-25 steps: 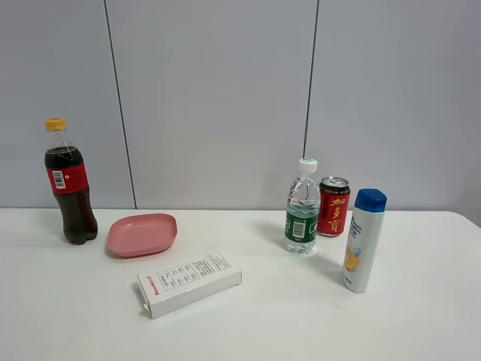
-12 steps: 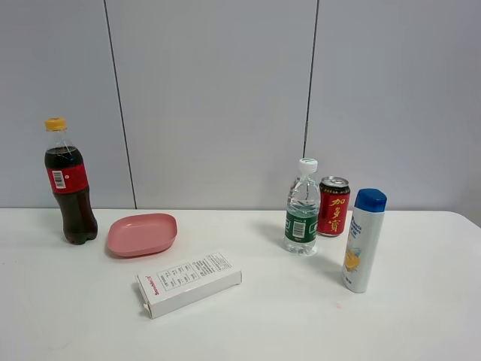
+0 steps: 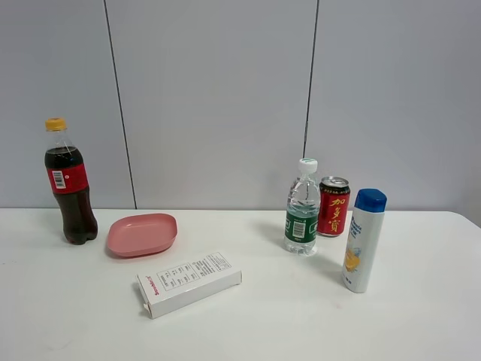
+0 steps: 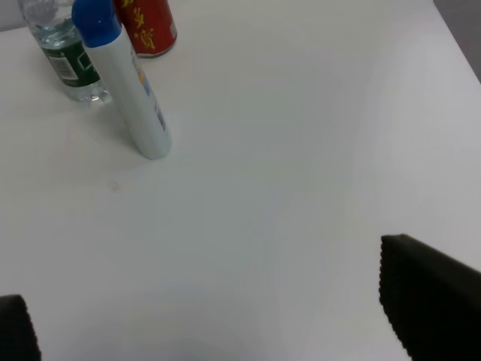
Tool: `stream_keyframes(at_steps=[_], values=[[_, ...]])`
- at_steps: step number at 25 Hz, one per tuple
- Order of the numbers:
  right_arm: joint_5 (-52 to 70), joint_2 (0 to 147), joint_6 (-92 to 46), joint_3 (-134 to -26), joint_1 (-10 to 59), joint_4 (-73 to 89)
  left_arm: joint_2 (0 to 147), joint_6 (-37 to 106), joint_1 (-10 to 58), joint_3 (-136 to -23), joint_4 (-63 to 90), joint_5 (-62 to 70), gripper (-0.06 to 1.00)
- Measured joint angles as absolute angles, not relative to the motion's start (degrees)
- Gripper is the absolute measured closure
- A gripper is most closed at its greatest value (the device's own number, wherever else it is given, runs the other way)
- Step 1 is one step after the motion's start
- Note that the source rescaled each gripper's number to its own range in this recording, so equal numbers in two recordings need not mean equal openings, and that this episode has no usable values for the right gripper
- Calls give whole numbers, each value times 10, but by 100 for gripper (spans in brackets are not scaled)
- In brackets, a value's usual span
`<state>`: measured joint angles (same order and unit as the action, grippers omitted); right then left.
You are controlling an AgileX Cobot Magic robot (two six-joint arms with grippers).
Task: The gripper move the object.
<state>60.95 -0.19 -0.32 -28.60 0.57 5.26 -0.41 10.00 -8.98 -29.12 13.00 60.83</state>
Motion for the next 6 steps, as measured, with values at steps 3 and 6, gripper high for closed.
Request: stream_keyframes(at_steps=[3,6], values=[[609,-2,-3,-286,6,53,-4,99,-90,-291,129,607,-3],[609,-2,-3,-286,6,53,-4,99,-90,-291,128,607,-3]])
